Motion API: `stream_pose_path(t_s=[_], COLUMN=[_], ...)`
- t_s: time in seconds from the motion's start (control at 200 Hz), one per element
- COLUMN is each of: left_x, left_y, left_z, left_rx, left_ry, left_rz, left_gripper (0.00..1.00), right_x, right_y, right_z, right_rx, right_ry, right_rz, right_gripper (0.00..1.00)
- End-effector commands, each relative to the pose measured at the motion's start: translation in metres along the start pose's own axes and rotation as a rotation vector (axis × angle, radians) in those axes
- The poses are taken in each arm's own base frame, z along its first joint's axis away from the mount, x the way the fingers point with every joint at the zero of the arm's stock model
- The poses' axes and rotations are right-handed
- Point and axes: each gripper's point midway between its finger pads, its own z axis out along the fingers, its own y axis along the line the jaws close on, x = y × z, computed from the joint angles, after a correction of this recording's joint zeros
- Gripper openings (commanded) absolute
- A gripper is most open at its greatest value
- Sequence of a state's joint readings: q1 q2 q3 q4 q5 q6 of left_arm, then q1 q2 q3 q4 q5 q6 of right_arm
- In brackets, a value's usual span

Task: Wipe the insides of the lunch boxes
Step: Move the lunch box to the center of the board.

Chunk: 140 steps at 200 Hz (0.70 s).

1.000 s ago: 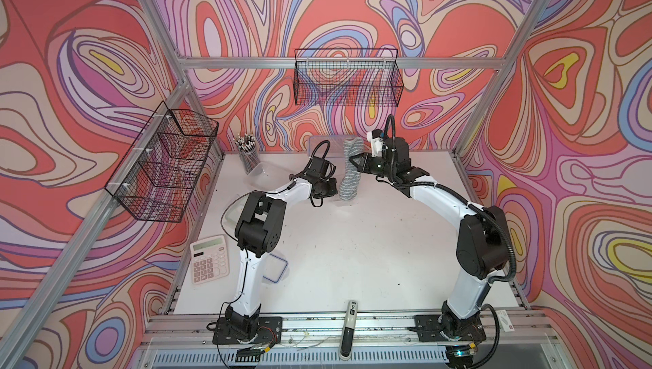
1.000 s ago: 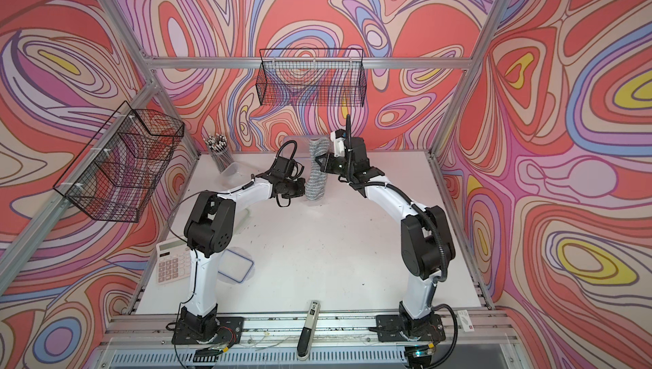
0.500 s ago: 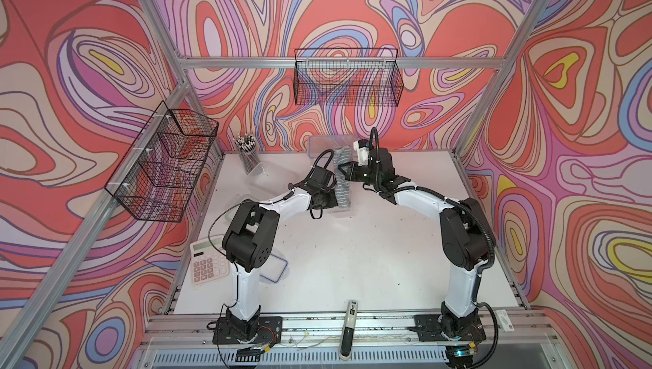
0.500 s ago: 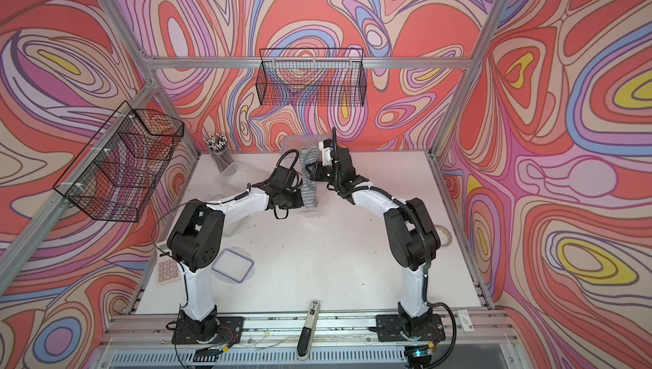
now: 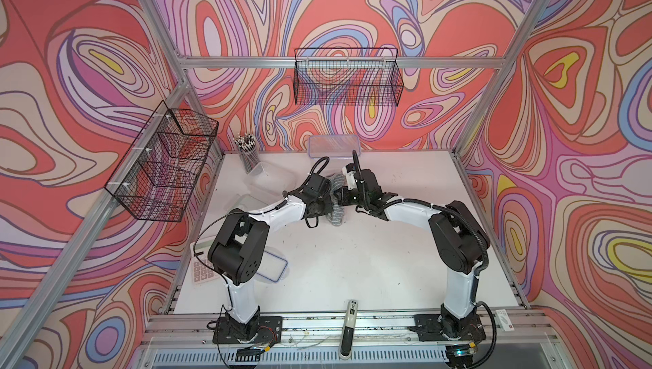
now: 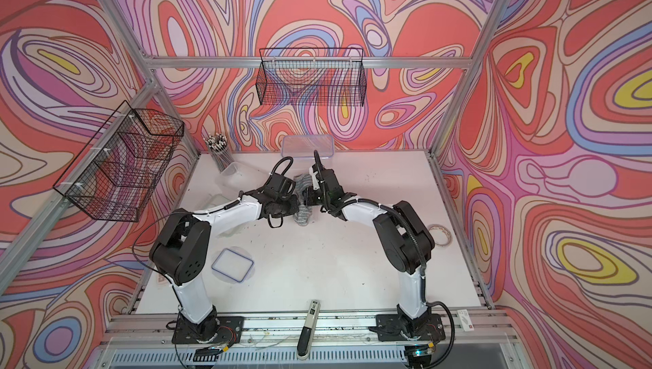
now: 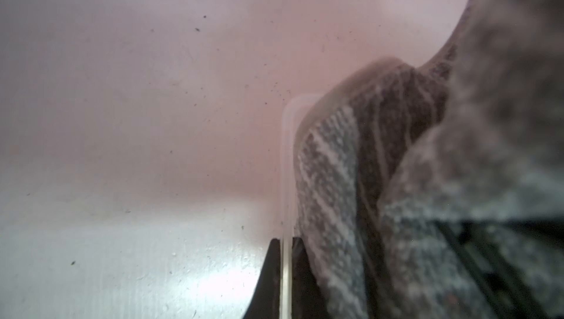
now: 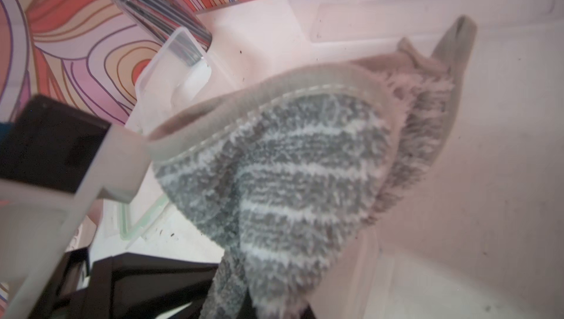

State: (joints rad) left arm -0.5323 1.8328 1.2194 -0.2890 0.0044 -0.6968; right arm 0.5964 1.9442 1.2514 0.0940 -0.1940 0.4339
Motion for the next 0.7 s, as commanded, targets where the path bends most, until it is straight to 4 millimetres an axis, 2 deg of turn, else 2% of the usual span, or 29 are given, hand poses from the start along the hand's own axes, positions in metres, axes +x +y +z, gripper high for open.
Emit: stream_pose_path(t_s=[0.0,0.15,0.336,0.566,0.581,0.696], left_x=[-0.01,-0.013,-0.013,0.006,0.003,0.008], left_y=[0.008,0.005,-0.013,-0.037,-0.042,-0.052], left_z=[-0.012,-0.014,-0.019,-0.013,-0.013,-0.014], left_rx=[-0.084,-0.085,-0.023,0.065,0.088,0.146], left_ry=[-0.04,-0.051,-0.067,-0.028,-0.046,-0.049], left_rz=[-0.036,-0.042,0.003,0.089,0.091,0.107], left_gripper=[0.0,0.0,0.0,0.0,0.0,0.0], right_x=[0.022,0.052,0.086,0.117,0.119,0.126], right_y=[-0.002,-0.002,0.002,0.007,0.007,0.004], right_z=[-0.012,-0.01,-0.003,0.008,0.008,0.016], right_rx=[0.071,0.089,0.058,0.05,0.054,0.065], right_ry=[0.07,0.19,0.356,0.553,0.565,0.594], right_rz=[-0.063,-0.04,0.041,0.146,0.154,0.199], right_gripper=[0.0,0.0,0.0,0.0,0.0,0.0])
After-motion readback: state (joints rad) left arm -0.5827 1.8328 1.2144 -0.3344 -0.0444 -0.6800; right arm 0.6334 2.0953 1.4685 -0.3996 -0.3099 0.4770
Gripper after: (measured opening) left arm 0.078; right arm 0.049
